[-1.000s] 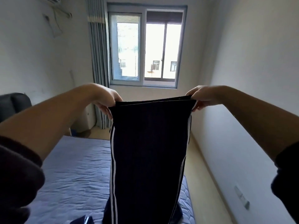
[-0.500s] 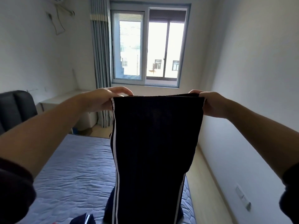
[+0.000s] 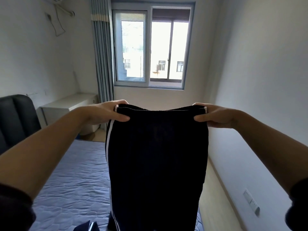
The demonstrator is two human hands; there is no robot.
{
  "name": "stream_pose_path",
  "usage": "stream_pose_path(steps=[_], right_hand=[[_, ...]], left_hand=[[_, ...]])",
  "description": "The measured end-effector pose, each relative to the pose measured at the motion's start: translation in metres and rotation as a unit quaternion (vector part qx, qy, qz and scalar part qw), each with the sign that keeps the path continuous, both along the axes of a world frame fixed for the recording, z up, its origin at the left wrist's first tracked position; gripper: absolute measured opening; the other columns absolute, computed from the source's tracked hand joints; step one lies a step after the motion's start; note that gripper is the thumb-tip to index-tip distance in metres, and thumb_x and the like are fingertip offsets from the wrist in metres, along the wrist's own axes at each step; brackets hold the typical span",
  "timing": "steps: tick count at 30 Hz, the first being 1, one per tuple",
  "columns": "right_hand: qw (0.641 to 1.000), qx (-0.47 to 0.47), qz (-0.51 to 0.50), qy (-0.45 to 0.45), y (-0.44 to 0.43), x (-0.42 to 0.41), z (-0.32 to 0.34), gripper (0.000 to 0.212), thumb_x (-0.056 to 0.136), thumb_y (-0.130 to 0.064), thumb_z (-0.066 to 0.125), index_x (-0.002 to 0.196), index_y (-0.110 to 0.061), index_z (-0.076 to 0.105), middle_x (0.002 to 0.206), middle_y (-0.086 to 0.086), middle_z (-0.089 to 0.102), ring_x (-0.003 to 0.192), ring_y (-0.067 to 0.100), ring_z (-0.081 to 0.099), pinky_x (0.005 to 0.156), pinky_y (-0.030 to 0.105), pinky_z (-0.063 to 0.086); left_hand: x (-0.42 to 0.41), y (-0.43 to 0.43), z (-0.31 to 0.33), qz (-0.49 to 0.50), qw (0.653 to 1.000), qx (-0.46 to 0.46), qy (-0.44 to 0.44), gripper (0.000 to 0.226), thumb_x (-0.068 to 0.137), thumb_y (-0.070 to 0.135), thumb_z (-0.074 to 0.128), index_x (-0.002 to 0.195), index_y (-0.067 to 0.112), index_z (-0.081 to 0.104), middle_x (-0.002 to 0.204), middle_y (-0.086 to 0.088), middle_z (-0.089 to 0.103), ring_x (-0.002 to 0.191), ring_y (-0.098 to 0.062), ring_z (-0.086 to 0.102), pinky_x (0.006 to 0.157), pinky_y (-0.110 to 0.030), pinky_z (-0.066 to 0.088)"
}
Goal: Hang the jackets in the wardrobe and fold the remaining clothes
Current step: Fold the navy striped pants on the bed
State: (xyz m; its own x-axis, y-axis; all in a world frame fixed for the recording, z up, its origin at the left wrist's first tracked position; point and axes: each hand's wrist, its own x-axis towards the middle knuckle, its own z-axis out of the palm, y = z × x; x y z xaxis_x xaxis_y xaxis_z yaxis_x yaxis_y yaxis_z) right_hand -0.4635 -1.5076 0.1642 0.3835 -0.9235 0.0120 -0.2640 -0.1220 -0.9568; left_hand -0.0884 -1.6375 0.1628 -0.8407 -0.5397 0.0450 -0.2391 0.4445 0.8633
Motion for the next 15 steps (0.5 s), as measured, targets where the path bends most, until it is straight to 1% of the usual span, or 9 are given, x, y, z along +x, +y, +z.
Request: stream_pose_path(steps=[1,3,5,6,7,9,11,13,15], right_hand=[[0.998,-0.031,-0.045,0.011,-0.001,0.000,-0.003,0.010,0.086,-0.020,0.068,0.094,-0.026,0.069,0.088,-0.007,0.067,0.084,0.007,0.065,0.068,0.020,0.053],[0.987,-0.093,-0.123,0.037,-0.002,0.004,-0.007,0.015,0.092,-0.023,0.058,0.103,-0.028,0.067,0.089,-0.010,0.065,0.081,0.007,0.063,0.064,0.023,0.053],[0.977,-0.135,-0.152,0.062,0.001,0.007,-0.008,0.023,0.095,-0.019,0.055,0.114,-0.028,0.063,0.093,-0.011,0.066,0.082,0.010,0.064,0.065,0.026,0.056],[0.976,-0.146,-0.149,0.068,0.003,0.007,-0.008,0.023,0.095,-0.017,0.054,0.114,-0.027,0.063,0.092,-0.010,0.067,0.080,0.010,0.065,0.064,0.026,0.056],[0.974,-0.151,-0.148,0.077,0.005,0.006,-0.007,0.021,0.095,-0.014,0.054,0.110,-0.025,0.066,0.092,-0.007,0.068,0.081,0.011,0.064,0.065,0.026,0.056],[0.969,-0.154,-0.160,0.106,0.010,0.005,-0.003,0.020,0.095,-0.011,0.056,0.102,-0.023,0.070,0.091,-0.002,0.068,0.081,0.012,0.064,0.068,0.027,0.055],[0.962,-0.153,-0.179,0.137,0.013,0.003,0.001,0.017,0.092,-0.009,0.060,0.095,-0.022,0.070,0.079,-0.003,0.066,0.072,0.009,0.063,0.063,0.024,0.054],[0.957,-0.143,-0.185,0.174,0.014,0.000,0.005,0.011,0.088,-0.007,0.065,0.090,-0.018,0.068,0.071,0.000,0.061,0.066,0.012,0.059,0.062,0.026,0.055],[0.953,-0.124,-0.165,0.222,0.015,-0.001,0.007,0.008,0.085,-0.005,0.069,0.083,-0.012,0.066,0.070,0.006,0.058,0.065,0.016,0.058,0.065,0.027,0.057]], left_hand=[[-0.002,-0.002,-0.004,0.043,0.998,-0.043,0.009,0.020,0.084,0.023,0.066,0.102,0.022,0.057,0.089,-0.003,0.066,0.084,-0.015,0.065,0.072,-0.020,0.054],[-0.005,-0.005,-0.010,0.117,0.983,-0.139,0.037,0.015,0.088,0.035,0.059,0.102,0.034,0.054,0.087,0.002,0.065,0.081,-0.013,0.063,0.070,-0.018,0.051],[-0.004,-0.007,-0.014,0.124,0.968,-0.213,0.056,0.017,0.086,0.040,0.060,0.101,0.041,0.052,0.084,0.004,0.066,0.077,-0.011,0.065,0.069,-0.020,0.052],[-0.003,-0.006,-0.014,0.115,0.965,-0.228,0.063,0.019,0.085,0.040,0.062,0.101,0.042,0.052,0.086,0.007,0.066,0.077,-0.010,0.066,0.068,-0.021,0.053],[-0.002,-0.003,-0.014,0.107,0.963,-0.238,0.066,0.023,0.083,0.039,0.065,0.100,0.042,0.052,0.088,0.010,0.067,0.079,-0.010,0.067,0.065,-0.020,0.054],[-0.002,0.002,-0.012,0.099,0.953,-0.279,0.054,0.029,0.080,0.034,0.072,0.097,0.046,0.052,0.092,0.017,0.067,0.080,-0.006,0.067,0.063,-0.012,0.051],[-0.002,0.006,-0.006,0.090,0.942,-0.323,0.024,0.032,0.076,0.031,0.077,0.093,0.046,0.054,0.093,0.020,0.067,0.079,-0.001,0.066,0.064,-0.006,0.047],[-0.003,0.009,-0.002,0.074,0.940,-0.334,-0.011,0.035,0.074,0.029,0.079,0.093,0.044,0.054,0.090,0.021,0.067,0.078,0.000,0.066,0.066,-0.005,0.046],[-0.002,0.010,0.000,0.061,0.936,-0.344,-0.052,0.039,0.074,0.029,0.079,0.096,0.045,0.052,0.085,0.019,0.066,0.074,-0.001,0.064,0.067,-0.008,0.047]])
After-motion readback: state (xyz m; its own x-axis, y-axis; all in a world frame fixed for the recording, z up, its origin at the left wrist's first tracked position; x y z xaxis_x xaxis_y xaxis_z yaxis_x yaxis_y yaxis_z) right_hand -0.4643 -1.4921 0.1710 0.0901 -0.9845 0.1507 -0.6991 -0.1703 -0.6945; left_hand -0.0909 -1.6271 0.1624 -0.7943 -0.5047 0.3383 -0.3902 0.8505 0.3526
